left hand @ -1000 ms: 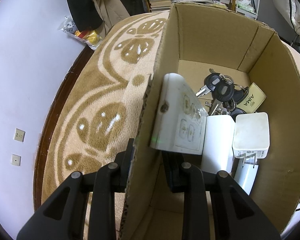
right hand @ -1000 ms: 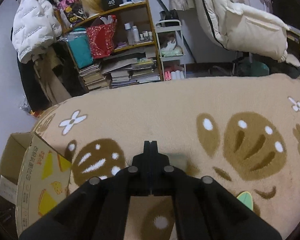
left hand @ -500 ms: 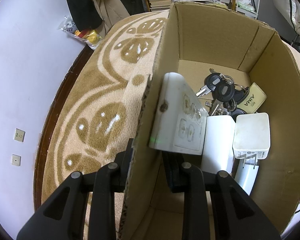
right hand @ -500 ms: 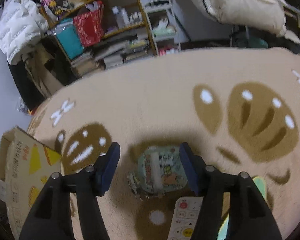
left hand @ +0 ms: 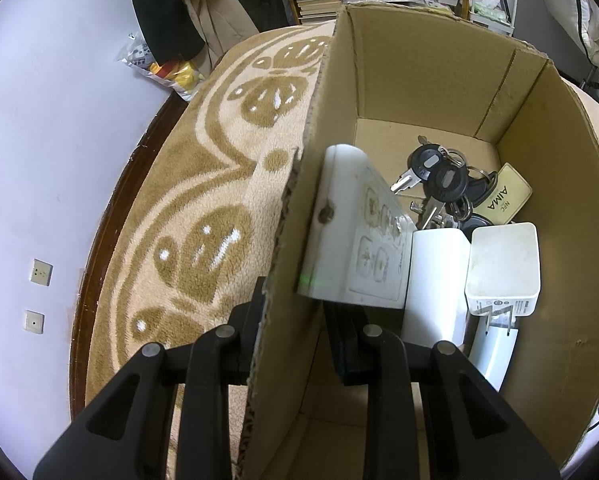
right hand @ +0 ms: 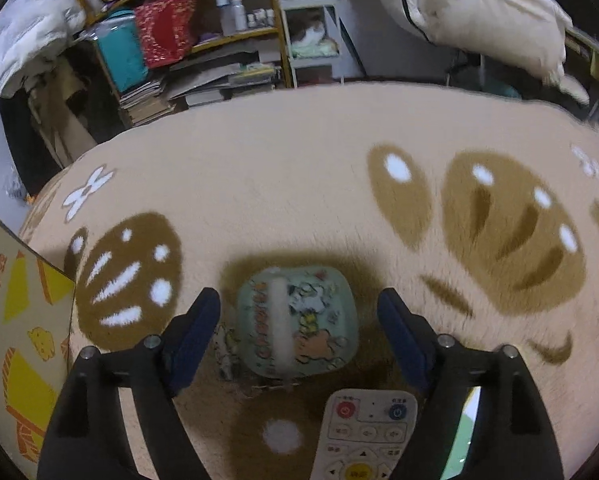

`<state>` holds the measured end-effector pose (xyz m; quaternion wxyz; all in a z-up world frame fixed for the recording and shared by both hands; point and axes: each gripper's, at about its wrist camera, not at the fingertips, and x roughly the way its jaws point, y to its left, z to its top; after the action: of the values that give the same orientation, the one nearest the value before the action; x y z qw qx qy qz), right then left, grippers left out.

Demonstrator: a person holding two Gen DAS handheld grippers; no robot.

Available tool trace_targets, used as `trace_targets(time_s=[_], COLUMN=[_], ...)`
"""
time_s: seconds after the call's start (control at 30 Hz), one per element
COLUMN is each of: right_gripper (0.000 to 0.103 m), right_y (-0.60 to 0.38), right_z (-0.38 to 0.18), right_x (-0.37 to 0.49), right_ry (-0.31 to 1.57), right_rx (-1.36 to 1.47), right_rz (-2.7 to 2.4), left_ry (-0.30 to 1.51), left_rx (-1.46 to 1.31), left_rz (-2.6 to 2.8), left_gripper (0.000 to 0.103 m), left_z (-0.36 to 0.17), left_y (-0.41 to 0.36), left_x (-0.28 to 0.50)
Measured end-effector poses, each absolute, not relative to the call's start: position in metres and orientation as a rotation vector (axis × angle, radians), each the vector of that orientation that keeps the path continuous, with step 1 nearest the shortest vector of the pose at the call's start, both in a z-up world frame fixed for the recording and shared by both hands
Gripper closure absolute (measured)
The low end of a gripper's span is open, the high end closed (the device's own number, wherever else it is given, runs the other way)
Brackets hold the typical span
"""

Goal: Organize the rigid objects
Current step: 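Grasp the clear cartoon charm case with the right tool, then carry the charm case into the box and release it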

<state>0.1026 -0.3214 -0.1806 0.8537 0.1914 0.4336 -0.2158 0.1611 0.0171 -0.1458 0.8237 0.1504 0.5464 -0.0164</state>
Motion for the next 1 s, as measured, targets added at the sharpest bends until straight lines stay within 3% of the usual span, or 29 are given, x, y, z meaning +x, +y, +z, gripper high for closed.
trace_targets(time_s=[0.03,0.07,0.1,0.13,0.47,1.0], right_gripper=[0.020,0.033,0.039,0.040,0.040,0.040], right_y=[-0.323,-0.324,-0.323,-0.321,-0.295,-0.185], right_z=[-0.183,-0.185,-0.185,-0.185,-0.153,-0.015], right_x=[0.101,0.098,0.097,0.097,0.085,0.071], right_ry=[0.910,0.900,0.898,0.900,0.816,0.531], right_rx=[0.416,0.425,0.423,0.421,0.418,0.307], right_rz=[-0.447,-0.438,-0.430,-0.412,-0.389,-0.086], left_ry=[1.162,1.162,1.162,1.163,1.165,1.172], left_rx=[0.321,0.323,0.323,0.320,0.318,0.286], left_rz=[-0.034,-0.034,-0.034,-0.034,-0.030,-0.030], left_gripper=[0.077,0.077,0.077,0.077,0.077,0.076], left_z=[-0.146,-0.146,-0.146,-0.146,-0.146,-0.146], left_y=[0.017,0.017,0.017,0.017,0.017,0.022], left_x=[0.161,0.161,0.161,0.161,0.162,0.165])
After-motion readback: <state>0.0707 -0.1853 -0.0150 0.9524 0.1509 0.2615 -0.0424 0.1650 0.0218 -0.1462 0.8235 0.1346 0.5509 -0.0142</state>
